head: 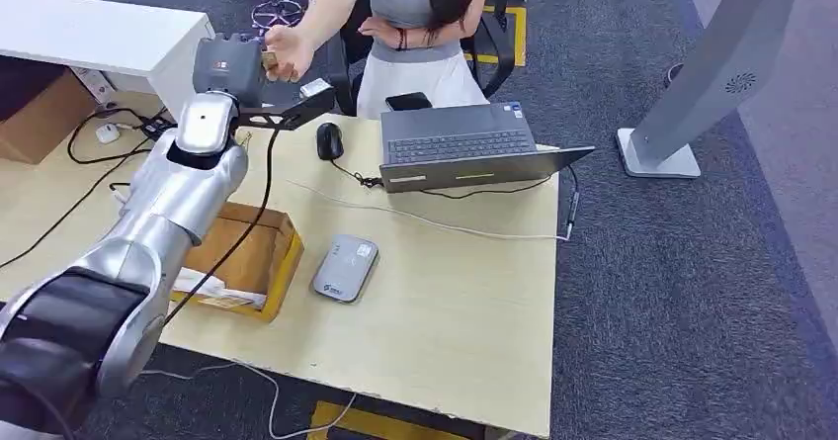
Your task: Pass the card to the sensor for recognition and then transmit it.
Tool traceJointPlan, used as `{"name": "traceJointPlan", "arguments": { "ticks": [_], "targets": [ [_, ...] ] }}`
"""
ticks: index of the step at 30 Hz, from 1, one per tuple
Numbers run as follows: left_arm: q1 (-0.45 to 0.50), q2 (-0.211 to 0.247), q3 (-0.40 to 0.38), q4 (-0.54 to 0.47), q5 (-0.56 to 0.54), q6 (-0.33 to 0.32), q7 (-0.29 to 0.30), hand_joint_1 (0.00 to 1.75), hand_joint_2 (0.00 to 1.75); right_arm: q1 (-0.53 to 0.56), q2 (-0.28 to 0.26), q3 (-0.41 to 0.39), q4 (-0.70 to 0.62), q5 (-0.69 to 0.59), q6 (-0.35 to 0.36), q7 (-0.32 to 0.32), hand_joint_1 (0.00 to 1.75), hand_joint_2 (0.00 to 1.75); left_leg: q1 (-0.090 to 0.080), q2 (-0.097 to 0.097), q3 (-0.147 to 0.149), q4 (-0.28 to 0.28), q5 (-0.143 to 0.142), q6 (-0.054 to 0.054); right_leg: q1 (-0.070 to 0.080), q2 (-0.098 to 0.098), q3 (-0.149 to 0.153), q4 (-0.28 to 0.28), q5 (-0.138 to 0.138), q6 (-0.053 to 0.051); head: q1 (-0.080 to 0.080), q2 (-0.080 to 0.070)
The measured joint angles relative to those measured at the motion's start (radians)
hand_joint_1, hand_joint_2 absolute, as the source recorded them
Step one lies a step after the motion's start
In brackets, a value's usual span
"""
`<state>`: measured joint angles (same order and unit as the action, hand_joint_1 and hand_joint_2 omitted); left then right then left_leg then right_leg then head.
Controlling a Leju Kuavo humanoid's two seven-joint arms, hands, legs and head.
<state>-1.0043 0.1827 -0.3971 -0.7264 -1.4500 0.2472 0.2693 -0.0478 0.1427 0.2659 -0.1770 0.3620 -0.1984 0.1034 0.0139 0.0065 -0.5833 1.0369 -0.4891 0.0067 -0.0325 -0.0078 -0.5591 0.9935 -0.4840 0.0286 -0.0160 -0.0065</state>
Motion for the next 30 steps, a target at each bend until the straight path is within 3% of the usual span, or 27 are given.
{"name": "traceJointPlan", "arguments": {
  "ticks": [1, 2, 9, 14, 20, 26, 30],
  "targets": [
    [0.0, -0.001, 0.0, 0.003, -0.001, 0.0, -0.001, 0.24, 1.75, 0.0, 0.0, 0.0, 0.0, 0.0, 0.0, 0.0, 0.0, 0.0, 0.0, 0.0, 0.0, 0.0, 0.0, 0.0, 0.0, 0.0, 0.0, 0.0, 0.0, 0.0, 0.0, 0.0],
    [0.001, -0.002, 0.0, 0.006, -0.003, 0.001, -0.002, 0.0, 1.75, 0.0, 0.0, 0.0, 0.0, 0.0, 0.0, 0.0, 0.0, 0.0, 0.0, 0.0, 0.0, 0.0, 0.0, 0.0, 0.0, 0.0, 0.0, 0.0, 0.0, 0.0, 0.0, 0.0],
    [0.049, -0.009, 0.0, -0.004, -0.011, 0.036, -0.025, 0.0, 1.75, 0.0, 0.0, 0.0, 0.0, 0.0, -0.002, 0.0, 0.0, 0.0, 0.0, 0.0, 0.0, 0.0, 0.0, 0.0, 0.0, 0.0, 0.0, 0.0, 0.0, 0.0, 0.0, 0.0],
    [0.143, -0.011, 0.0, -0.106, 0.018, 0.04, -0.058, 0.0, 1.75, 0.0, 0.0, 0.0, 0.0, -0.003, -0.009, 0.0, 0.0, 0.0, 0.0, 0.0, 0.0, 0.0, 0.0, 0.0, 0.0, 0.0, 0.0, 0.0, 0.0, 0.0, 0.0, 0.0],
    [0.301, 0.001, 0.0, -0.329, 0.1, 0.061, -0.11, 0.0, 1.75, 0.002, 0.0, -0.002, 0.0, -0.014, -0.027, -0.004, 0.0, 0.0, 0.0, 0.0, 0.0, 0.0, -0.001, 0.0, 0.0, 0.0, 0.0, 0.0, 0.0, 0.0, 0.0, 0.0],
    [0.635, 0.055, 0.003, -0.683, 0.161, 0.077, -0.174, 0.0, 1.75, 0.008, 0.005, -0.031, 0.0, -0.045, -0.063, -0.003, 0.0, 0.0, 0.0, 0.004, 0.0, -0.001, -0.003, 0.0, 0.0, 0.004, -0.002, -0.001, -0.002, 0.001, 0.0, 0.0],
    [0.749, 0.081, 0.005, -0.808, 0.16, 0.077, -0.182, 0.0, 1.75, 0.008, 0.006, -0.043, 0.0, -0.05, -0.068, -0.004, 0.0, 0.0, 0.0, 0.002, -0.001, -0.001, -0.003, 0.0, 0.0, 0.001, -0.002, -0.001, -0.002, 0.001, 0.0, 0.0]
  ]
}}
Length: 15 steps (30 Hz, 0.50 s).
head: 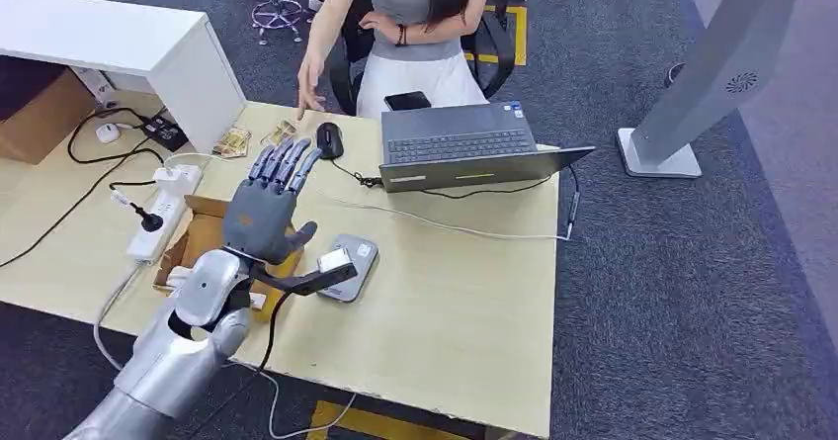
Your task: Pass the card to the sensor for recognition and then transmit it.
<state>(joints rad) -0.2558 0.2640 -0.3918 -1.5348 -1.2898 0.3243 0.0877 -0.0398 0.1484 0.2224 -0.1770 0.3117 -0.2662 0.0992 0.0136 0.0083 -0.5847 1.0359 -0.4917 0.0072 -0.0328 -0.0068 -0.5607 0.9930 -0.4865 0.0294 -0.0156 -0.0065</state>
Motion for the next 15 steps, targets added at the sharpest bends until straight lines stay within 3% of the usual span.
{"name": "traceJointPlan", "arguments": {
  "ticks": [3, 7, 12, 15],
  "targets": [
    [0.116, 0.021, 0.005, -0.091, -0.016, 0.007, -0.016, 0.0, 1.75, 0.001, 0.003, -0.015, 0.0, -0.015, -0.014, -0.003, 0.0, 0.0, 0.0, 0.003, 0.001, -0.001, -0.001, -0.001, 0.0, 0.003, 0.001, 0.0, 0.0, 0.0, 0.0, 0.0],
    [0.343, 0.05, 0.011, -0.224, -0.066, 0.086, -0.024, 0.0, 1.75, 0.007, 0.007, -0.039, 0.0, -0.027, -0.025, -0.007, 0.0, 0.0, 0.0, 0.004, 0.001, -0.001, -0.003, -0.001, 0.0, 0.005, -0.001, 0.0, -0.002, 0.0, 0.0, 0.0],
    [0.562, 0.09, 0.011, -0.322, -0.088, 0.158, 0.081, 0.0, 1.75, 0.008, 0.009, -0.059, 0.0, -0.034, -0.033, -0.004, 0.0, 0.0, 0.0, 0.005, 0.002, -0.001, -0.005, -0.001, 0.0, 0.005, -0.001, 0.0, -0.003, -0.001, -0.001, 0.0],
    [0.625, 0.109, 0.011, -0.351, -0.091, 0.17, 0.102, 0.0, 1.75, 0.008, 0.01, -0.065, 0.0, -0.034, -0.033, -0.002, 0.0, 0.0, 0.0, 0.001, 0.002, -0.001, -0.005, -0.001, 0.0, 0.0, 0.001, 0.0, -0.005, 0.0, 0.0, 0.0]
  ]
}}
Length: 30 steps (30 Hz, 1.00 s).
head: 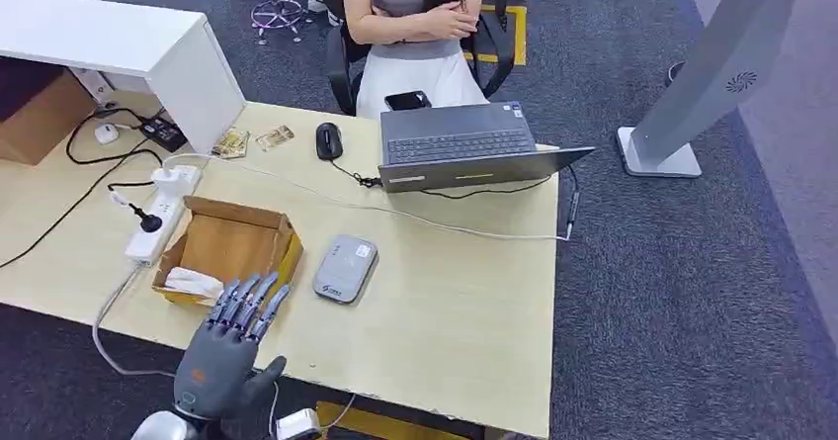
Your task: Pass the card to the sensor for recognition and then transmit it.
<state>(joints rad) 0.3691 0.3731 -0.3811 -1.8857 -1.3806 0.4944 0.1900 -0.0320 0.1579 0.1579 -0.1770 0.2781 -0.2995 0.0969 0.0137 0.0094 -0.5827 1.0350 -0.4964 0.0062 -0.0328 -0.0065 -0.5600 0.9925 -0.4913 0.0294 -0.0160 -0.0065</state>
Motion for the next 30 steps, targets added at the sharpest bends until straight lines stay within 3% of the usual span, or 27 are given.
{"name": "traceJointPlan", "arguments": {
  "ticks": [8, 17, 23, 30],
  "targets": [
    [0.048, 0.021, 0.0, -0.033, 0.005, -0.005, 0.012, 0.0, 1.75, 0.0, 0.002, -0.004, 0.0, 0.0, -0.001, 0.0, 0.0, 0.0, 0.0, -0.001, 0.001, 0.0, 0.0, 0.0, 0.0, 0.0, 0.002, 0.0, 0.0, 0.0, 0.0, 0.0],
    [0.102, 0.023, 0.05, -0.033, 0.044, -0.013, 0.092, 0.0, 1.75, 0.002, 0.002, -0.012, 0.0, 0.013, -0.002, -0.024, 0.0, 0.0, 0.0, -0.002, 0.002, 0.0, 0.0, 0.0, 0.0, -0.001, 0.002, 0.0, 0.0, 0.0, 0.0, 0.0],
    [0.072, -0.045, 0.212, 0.048, 0.074, -0.024, -0.01, 0.0, 1.75, 0.002, 0.002, -0.012, 0.0, 0.033, 0.005, -0.023, 0.0, 0.0, 0.0, -0.002, 0.002, 0.0, 0.0, 0.0, 0.0, 0.0, 0.003, 0.0, 0.0, 0.0, 0.0, 0.0],
    [0.063, -0.082, 0.282, 0.089, 0.074, -0.024, -0.029, 0.0, 1.75, 0.002, 0.002, -0.013, 0.0, 0.036, 0.005, -0.023, 0.0, 0.0, 0.0, -0.002, 0.002, 0.0, 0.0, 0.0, 0.0, 0.0, 0.003, 0.0, 0.0, 0.0, 0.0, 0.0]
  ]
}}
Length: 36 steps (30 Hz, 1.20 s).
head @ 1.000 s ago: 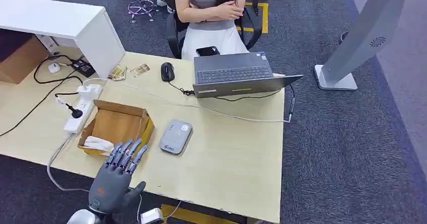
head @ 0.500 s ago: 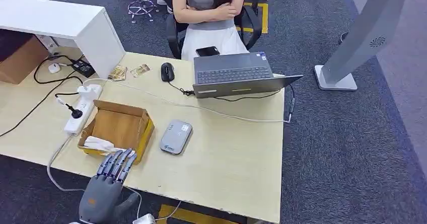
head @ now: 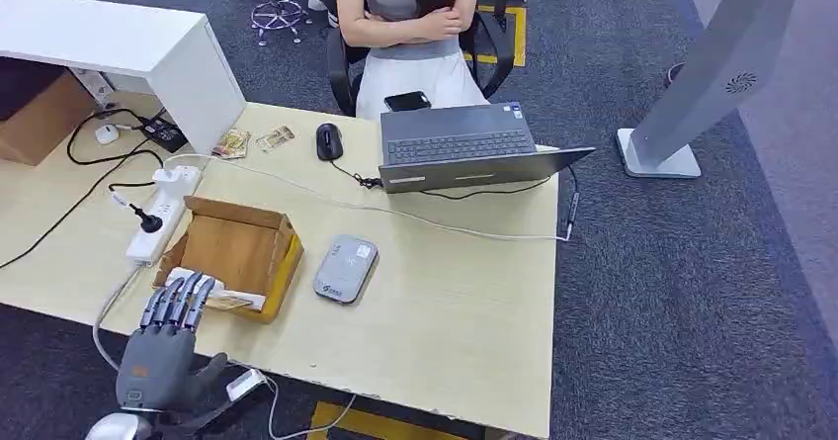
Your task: Pass the card to the sensor for recognition and then transmit it.
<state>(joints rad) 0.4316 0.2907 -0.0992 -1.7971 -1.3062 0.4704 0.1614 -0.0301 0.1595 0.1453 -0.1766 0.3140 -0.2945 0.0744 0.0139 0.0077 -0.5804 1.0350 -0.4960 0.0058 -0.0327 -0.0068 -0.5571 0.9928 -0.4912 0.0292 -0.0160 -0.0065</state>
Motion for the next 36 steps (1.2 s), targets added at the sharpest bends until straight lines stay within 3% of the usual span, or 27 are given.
{"name": "traceJointPlan", "arguments": {
  "ticks": [14, 30, 36],
  "targets": [
    [-0.065, -0.06, 0.058, 0.08, -0.007, -0.063, -0.08, 0.0, 1.75, 0.0, 0.0, 0.0, 0.0, 0.013, 0.011, 0.008, 0.0, 0.0, 0.0, 0.0, 0.001, 0.0, 0.0, 0.0, 0.0, 0.0, 0.0, 0.0, 0.0, 0.0, 0.0, 0.0],
    [-0.149, -0.078, 0.077, 0.15, -0.025, -0.162, -0.085, 0.0, 1.75, -0.001, 0.0, 0.001, 0.0, 0.036, 0.022, 0.011, 0.0, 0.0, 0.0, 0.0, 0.001, 0.0, 0.0, 0.0, 0.0, 0.0, 0.0, 0.0, 0.0, 0.0, 0.0, 0.0],
    [-0.171, -0.078, 0.081, 0.169, -0.024, -0.168, -0.089, 0.0, 1.75, -0.001, 0.0, 0.002, 0.0, 0.036, 0.022, 0.011, 0.0, 0.0, 0.0, 0.0, 0.001, 0.0, 0.0, 0.0, 0.0, 0.0, 0.0, 0.0, 0.0, 0.0, 0.0, 0.0]
  ]
}}
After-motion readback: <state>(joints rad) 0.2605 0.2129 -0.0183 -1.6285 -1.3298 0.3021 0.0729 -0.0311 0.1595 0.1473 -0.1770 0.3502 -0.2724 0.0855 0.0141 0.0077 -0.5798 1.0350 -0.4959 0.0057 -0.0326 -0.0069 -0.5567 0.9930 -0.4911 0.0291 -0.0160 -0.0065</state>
